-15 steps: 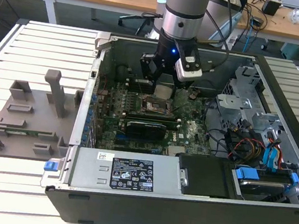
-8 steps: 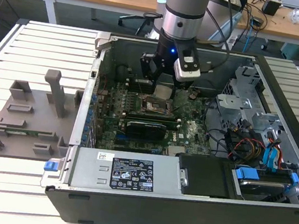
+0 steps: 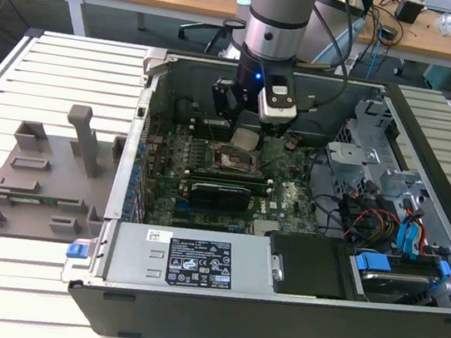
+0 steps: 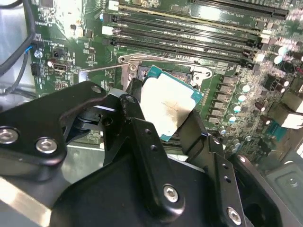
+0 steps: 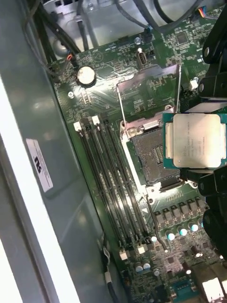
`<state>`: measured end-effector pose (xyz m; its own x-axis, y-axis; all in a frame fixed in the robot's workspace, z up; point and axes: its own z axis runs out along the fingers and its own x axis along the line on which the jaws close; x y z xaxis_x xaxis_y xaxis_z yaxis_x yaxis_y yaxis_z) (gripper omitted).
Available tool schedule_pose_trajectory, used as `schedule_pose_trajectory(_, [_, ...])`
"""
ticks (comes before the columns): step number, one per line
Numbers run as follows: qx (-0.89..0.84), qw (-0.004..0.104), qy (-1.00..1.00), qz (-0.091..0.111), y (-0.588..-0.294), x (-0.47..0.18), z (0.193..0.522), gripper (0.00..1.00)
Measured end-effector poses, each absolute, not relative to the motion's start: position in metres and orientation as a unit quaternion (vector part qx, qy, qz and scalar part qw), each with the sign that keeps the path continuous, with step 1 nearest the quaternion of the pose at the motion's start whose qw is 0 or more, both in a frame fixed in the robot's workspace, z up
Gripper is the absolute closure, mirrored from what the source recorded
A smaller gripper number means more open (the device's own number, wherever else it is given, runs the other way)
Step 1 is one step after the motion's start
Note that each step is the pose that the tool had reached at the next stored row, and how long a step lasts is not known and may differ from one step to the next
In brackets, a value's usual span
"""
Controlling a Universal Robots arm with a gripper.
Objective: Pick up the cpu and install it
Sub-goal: 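Place the cpu into insertion slot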
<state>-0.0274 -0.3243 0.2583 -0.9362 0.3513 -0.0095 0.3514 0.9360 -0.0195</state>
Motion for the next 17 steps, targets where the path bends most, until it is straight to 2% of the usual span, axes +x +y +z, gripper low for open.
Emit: schedule_pose_trajectory(17, [0.268, 0.002, 0.963, -0.013, -0.3243, -0.0274, 0.2575, 0.45])
